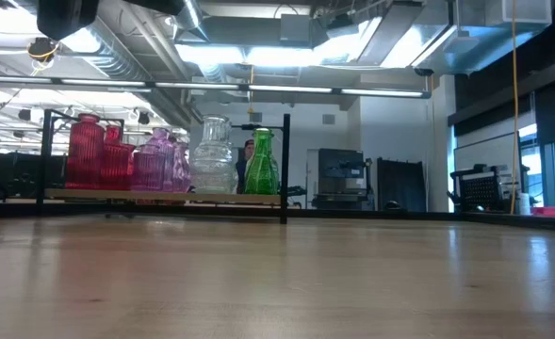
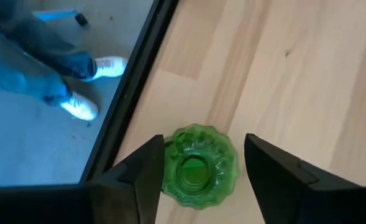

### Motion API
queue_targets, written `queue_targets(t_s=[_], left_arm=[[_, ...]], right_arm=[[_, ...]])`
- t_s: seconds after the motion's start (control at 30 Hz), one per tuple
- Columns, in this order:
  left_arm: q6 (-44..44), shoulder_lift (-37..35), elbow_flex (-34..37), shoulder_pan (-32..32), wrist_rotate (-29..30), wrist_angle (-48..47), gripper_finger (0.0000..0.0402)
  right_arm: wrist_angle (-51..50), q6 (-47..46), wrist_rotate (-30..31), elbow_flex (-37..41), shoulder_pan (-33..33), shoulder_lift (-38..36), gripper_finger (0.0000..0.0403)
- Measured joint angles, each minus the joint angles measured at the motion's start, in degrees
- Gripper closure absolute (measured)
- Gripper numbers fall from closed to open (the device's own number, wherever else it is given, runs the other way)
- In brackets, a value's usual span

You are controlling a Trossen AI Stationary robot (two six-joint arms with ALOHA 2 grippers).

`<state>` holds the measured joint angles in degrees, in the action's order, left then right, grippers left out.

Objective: Sort vases onto shelf
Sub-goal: Put the green vase on the shelf aligned with the other green vases

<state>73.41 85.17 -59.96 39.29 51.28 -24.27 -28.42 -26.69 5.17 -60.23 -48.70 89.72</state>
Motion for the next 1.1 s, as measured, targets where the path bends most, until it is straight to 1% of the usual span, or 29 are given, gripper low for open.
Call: queue_targets(t_s=[0.13, 0.6, 1.1], left_arm=[[1.37, 0.00, 0.00, 0.41, -0.01, 0.04, 0.0401], [1.50, 0.00, 0.00, 1.20, -0.19, 1.34, 0.0401], [1.46, 0.00, 0.00, 1.55, 0.20, 1.26, 0.0401]], right_arm=[[-0.18, -0.04, -1.32, 0.00, -0.01, 0.56, 0.0197], [-3.01, -1.61, -1.54, 0.00, -0.07, 2.15, 0.0197], [-1.18, -1.74, -2.19, 0.00, -0.03, 2.52, 0.0269]])
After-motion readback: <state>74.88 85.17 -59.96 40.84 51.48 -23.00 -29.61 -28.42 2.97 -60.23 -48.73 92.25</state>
